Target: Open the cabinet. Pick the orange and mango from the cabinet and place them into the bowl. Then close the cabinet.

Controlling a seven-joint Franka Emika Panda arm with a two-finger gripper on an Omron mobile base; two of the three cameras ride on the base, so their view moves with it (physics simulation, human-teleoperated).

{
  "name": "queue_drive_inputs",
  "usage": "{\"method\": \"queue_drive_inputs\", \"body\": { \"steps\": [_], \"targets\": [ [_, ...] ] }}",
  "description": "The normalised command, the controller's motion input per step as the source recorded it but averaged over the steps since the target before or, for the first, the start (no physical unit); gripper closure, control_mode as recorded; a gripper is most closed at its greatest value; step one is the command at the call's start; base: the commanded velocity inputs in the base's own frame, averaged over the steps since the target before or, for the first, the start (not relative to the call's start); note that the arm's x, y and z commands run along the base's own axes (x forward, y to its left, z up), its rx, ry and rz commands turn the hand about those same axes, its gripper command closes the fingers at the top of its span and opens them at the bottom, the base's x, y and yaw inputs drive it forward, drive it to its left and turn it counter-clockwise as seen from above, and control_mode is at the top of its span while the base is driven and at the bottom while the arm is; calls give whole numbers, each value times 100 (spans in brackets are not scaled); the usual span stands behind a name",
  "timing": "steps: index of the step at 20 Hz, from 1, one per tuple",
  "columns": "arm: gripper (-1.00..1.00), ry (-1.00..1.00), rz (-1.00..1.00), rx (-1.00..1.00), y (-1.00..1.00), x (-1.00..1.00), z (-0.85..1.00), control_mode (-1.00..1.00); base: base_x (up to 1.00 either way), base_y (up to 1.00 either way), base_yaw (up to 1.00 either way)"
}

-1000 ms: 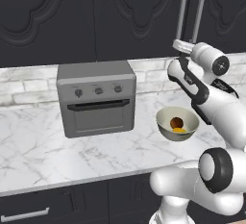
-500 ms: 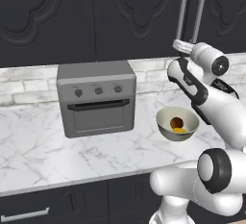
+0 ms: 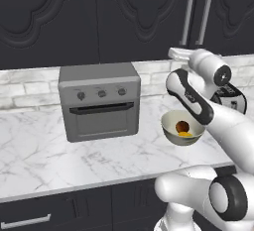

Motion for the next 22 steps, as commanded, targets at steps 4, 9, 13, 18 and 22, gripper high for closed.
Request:
{"method": "queue_drive_inputs", "body": {
  "steps": [4, 9, 13, 18, 22],
  "targets": [
    [-100, 7, 2, -2, 13, 59, -6, -100, 0, 0, 0],
    [-100, 0, -1, 0, -16, 100, -33, -100, 0, 0, 0],
    [-100, 0, 0, 0, -40, 81, -32, -100, 0, 0, 0],
    [-100, -6, 1, 0, -40, 56, -38, -100, 0, 0, 0],
    [-100, -3, 0, 0, -30, 100, -54, -100, 0, 0, 0]
  ]
}}
